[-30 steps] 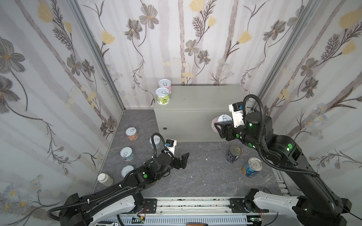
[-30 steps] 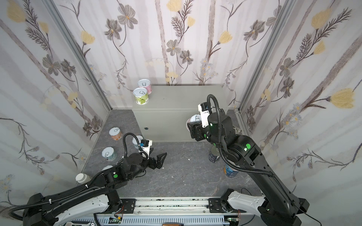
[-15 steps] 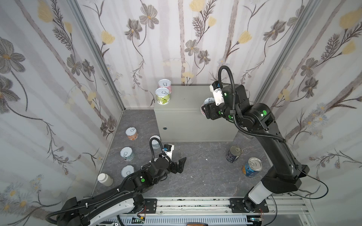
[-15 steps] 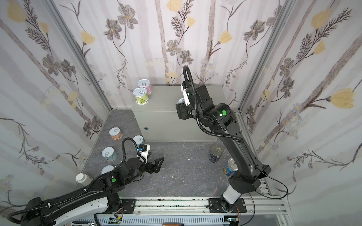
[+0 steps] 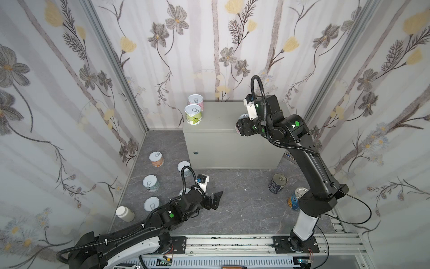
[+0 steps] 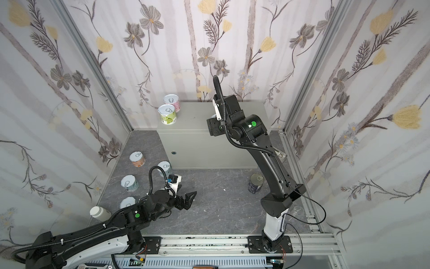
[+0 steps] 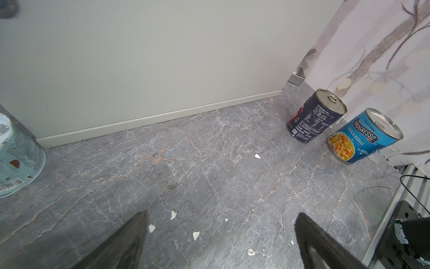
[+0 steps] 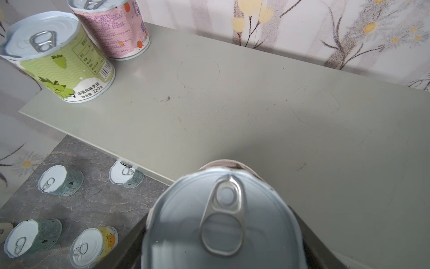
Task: Place and organize the canned foods onto the counter
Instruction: 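Lift the pink can with the right gripper toward the cabinet top, then carry the pink can over the cabinet top beside the other pink can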
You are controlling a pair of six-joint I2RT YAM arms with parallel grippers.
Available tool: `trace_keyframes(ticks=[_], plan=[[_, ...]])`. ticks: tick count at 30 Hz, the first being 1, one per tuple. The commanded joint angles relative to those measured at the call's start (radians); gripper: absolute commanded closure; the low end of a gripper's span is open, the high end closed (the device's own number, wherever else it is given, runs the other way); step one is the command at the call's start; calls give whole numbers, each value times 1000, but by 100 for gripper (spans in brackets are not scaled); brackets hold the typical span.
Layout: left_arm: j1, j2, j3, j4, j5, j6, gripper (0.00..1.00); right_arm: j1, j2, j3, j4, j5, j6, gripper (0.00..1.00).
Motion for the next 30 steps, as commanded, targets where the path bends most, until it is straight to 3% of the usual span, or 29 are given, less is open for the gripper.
trace_keyframes(ticks=[1,10,18,27,30], plan=[[-1,7,-2,43,-5,-14,0,-12,15,8,96,-5,-1,46],[-5,49,14,48,-4,-8,0,-61,49,8,142,-42,0,44],[-5,98,34,57,-1,-3,0,-81,80,8,181,-64,-14,34],[-5,122,41,59,-7,-8,0,-86,130,6,242,-129,-14,33],[-5,126,44,59,-5,-9,0,-86,143,7,266,-160,-14,28]])
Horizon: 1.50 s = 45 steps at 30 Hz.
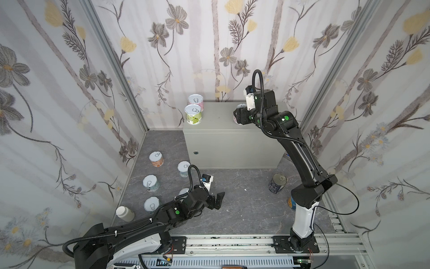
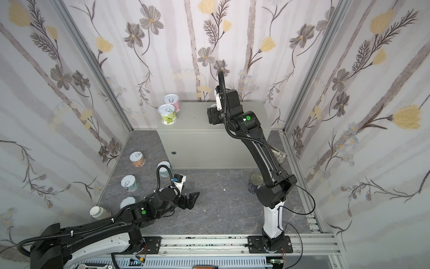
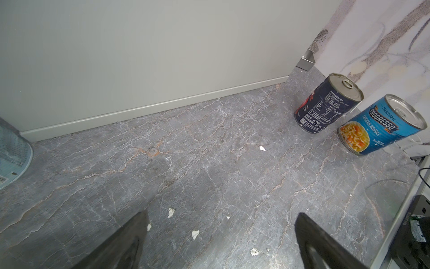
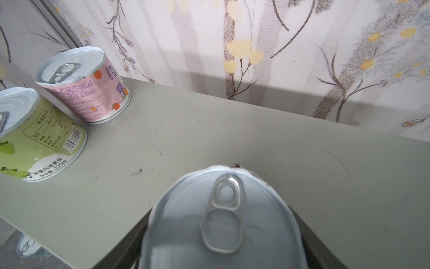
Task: Place and organize the canned foods onto the counter
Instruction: 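Carry the pink can over the cabinet top beside the other pink can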
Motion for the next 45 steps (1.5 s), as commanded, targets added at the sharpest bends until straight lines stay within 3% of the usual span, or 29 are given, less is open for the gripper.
trace_keyframes(ticks=[1,7,20,34,42,45], plan=[[0,4,11,36,-7,-8,0,2,25,-1,3,-75,-4,26],[0,8,11,34,-4,-8,0,10,49,-1,51,-132,-4,17],[0,-10,-9,30,-7,-10,0,50,127,-1,217,-171,31,31],[0,-44,-43,16,-11,-26,0,67,227,-1,454,-217,39,31],[-1,-46,-50,16,-18,-31,0,69,263,-1,497,-214,43,24],[1,-46,-54,16,-17,-33,0,70,264,-1,498,-214,42,16]])
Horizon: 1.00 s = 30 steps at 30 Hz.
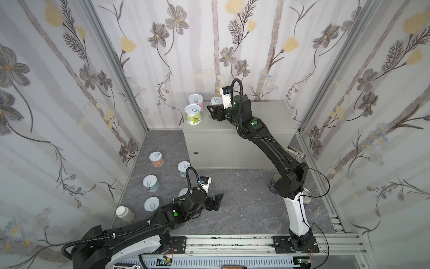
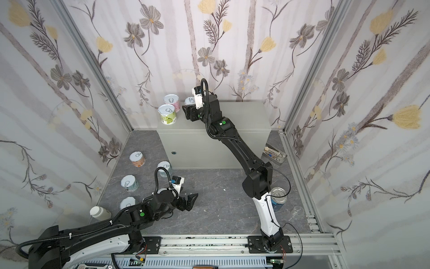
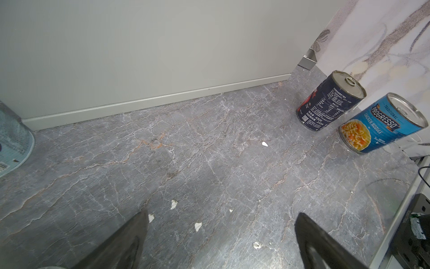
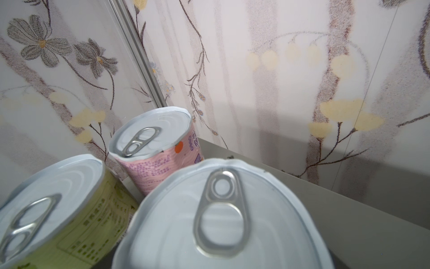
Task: Place and organize the canned foods onto the counter
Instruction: 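Carry the pink can over the cabinet top beside the other pink can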
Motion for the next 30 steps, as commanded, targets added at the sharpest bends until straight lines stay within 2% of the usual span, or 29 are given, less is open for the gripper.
trace_keyframes(ticks=[1,12,22,28,30], plan=[[0,-3,-5,11,-16,-12,0,1,13,-3,-45,-10,10,14],[0,-3,5,11,-14,-29,0,3,-28,-3,-59,-26,-23,0],[0,-8,24,5,-49,-3,0,10,-131,-28,-119,-8,-80,0],[0,-29,24,4,-85,-3,0,13,-236,-148,-101,-23,-101,0],[-1,-46,17,4,-112,-6,0,13,-291,-239,-63,-27,-100,6]])
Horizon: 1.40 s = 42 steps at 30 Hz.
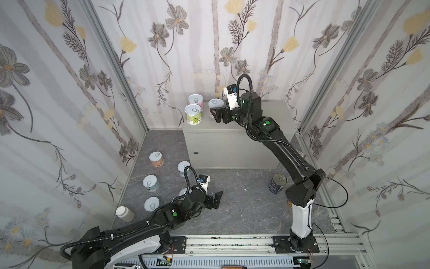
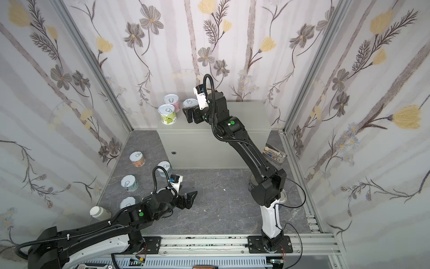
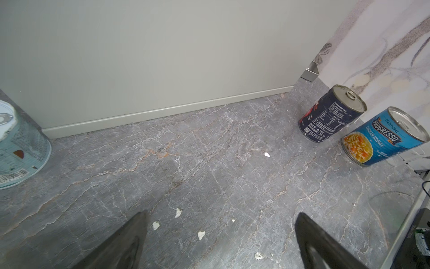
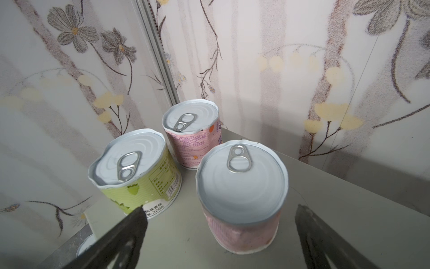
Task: Place and organize the canned foods onto the counter
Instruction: 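Carry the pink can over the cabinet top beside the other pink can, then lower the pink can onto the cabinet top and open the right gripper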
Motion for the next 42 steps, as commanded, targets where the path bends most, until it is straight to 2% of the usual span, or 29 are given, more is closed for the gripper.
trace_keyframes(ticks=[1,3,5,11,16,28,42], plan=[[1,-24,-3,12,-65,-5,0,0,-73,-108,51,-14,-14,10],[2,-43,-9,12,-83,-1,0,1,-114,-183,81,-18,-13,23],[1,-55,-9,12,-94,7,0,3,-136,-227,97,-14,-10,29],[2,-55,-13,14,-101,-3,0,7,-141,-296,141,10,14,29],[2,-55,-42,33,-105,-38,0,7,-104,-290,160,15,33,31],[2,-51,-71,70,-110,-38,0,2,-15,-210,173,51,57,39],[2,-55,-94,100,-109,-45,0,2,53,-137,182,46,79,40]])
